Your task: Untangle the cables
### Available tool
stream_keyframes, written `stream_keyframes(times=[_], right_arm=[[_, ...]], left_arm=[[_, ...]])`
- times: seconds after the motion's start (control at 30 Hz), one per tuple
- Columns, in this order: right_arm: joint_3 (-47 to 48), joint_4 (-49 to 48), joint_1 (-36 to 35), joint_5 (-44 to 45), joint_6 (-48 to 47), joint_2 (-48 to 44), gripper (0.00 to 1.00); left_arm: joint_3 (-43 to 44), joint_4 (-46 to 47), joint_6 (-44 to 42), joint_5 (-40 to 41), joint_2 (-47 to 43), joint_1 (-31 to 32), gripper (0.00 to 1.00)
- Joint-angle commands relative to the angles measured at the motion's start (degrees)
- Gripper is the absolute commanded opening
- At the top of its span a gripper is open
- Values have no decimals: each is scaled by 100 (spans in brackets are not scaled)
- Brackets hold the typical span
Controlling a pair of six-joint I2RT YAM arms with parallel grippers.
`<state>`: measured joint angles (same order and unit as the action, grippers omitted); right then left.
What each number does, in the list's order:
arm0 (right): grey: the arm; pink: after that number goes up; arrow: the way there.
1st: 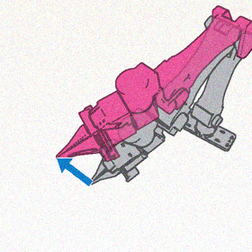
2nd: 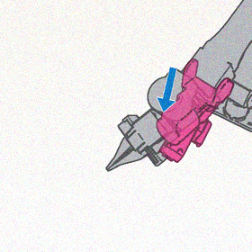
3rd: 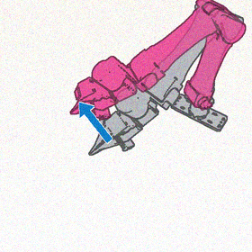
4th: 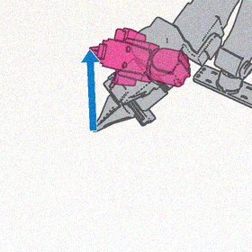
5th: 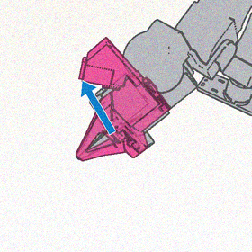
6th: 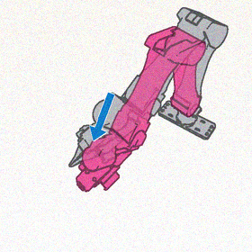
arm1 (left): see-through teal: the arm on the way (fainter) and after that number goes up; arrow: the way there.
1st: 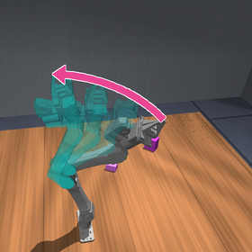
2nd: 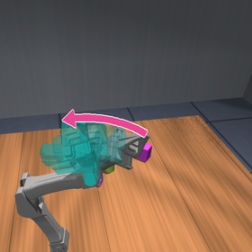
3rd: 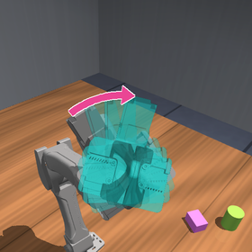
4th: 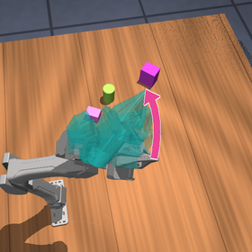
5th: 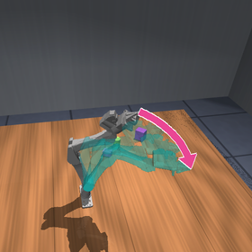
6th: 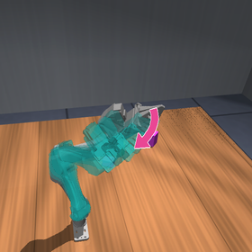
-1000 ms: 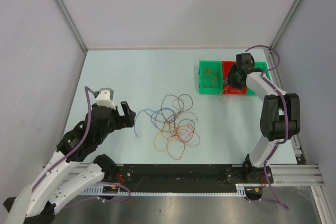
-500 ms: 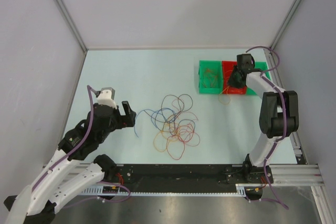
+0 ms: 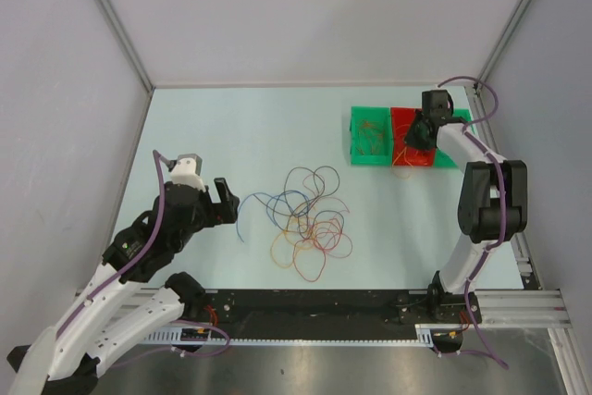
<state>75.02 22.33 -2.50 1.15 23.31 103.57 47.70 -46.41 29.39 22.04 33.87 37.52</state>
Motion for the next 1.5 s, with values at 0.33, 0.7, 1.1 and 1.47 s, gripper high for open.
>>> stream_keyframes(times=[0.33, 0.7, 1.1, 1.47], right_arm=[[1488, 237, 127, 87, 16, 339, 0], [1586, 79, 382, 35, -37, 787, 0], [1313, -351, 408, -44, -11, 981, 0], [1735, -519, 426, -361, 200, 1165, 0]], left_arm=[[20, 150, -135, -25, 15, -69, 95], [20, 150, -135, -16, 76, -78, 95], [20, 168, -153, -51, 146, -131, 95], [20, 168, -153, -60, 138, -139, 95]])
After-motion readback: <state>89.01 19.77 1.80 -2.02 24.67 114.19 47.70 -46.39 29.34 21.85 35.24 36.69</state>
